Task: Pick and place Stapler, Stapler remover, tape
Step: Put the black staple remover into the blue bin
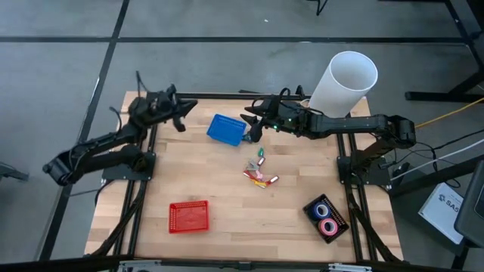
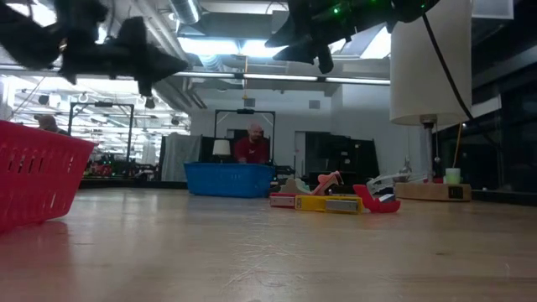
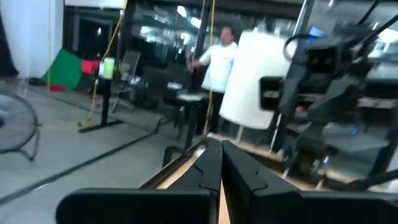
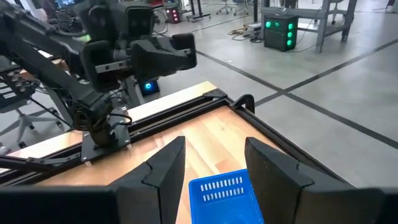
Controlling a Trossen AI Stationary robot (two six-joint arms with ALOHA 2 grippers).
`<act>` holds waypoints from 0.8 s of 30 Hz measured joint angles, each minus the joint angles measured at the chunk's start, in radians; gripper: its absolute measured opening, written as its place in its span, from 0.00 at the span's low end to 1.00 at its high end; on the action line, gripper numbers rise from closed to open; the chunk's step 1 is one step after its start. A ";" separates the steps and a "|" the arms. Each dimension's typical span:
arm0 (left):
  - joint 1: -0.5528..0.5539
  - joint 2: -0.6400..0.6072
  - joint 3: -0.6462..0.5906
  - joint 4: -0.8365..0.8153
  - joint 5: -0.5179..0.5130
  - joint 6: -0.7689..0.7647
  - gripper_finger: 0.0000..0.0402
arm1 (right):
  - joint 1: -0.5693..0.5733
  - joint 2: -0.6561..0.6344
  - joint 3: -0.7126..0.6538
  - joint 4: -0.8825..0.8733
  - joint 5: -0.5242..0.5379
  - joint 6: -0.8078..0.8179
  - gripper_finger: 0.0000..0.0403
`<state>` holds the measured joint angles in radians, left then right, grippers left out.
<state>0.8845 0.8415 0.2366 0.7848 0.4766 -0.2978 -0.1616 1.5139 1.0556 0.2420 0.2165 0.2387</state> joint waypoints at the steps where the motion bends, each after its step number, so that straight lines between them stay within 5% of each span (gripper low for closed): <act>1: 0.000 -0.012 -0.027 0.027 0.004 -0.026 0.01 | 0.000 0.000 0.000 0.000 0.000 0.000 0.42; 8: 0.000 -0.094 -0.152 0.050 0.018 -0.187 0.01 | 0.000 0.000 0.000 0.000 0.000 -0.011 0.42; 24: 0.008 -0.356 -0.228 -0.079 0.172 -0.136 0.02 | -0.002 -0.001 0.000 -0.002 -0.001 -0.037 0.42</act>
<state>0.8921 0.4855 0.0086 0.7056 0.6483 -0.4339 -0.1631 1.5131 1.0557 0.2398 0.2157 0.2012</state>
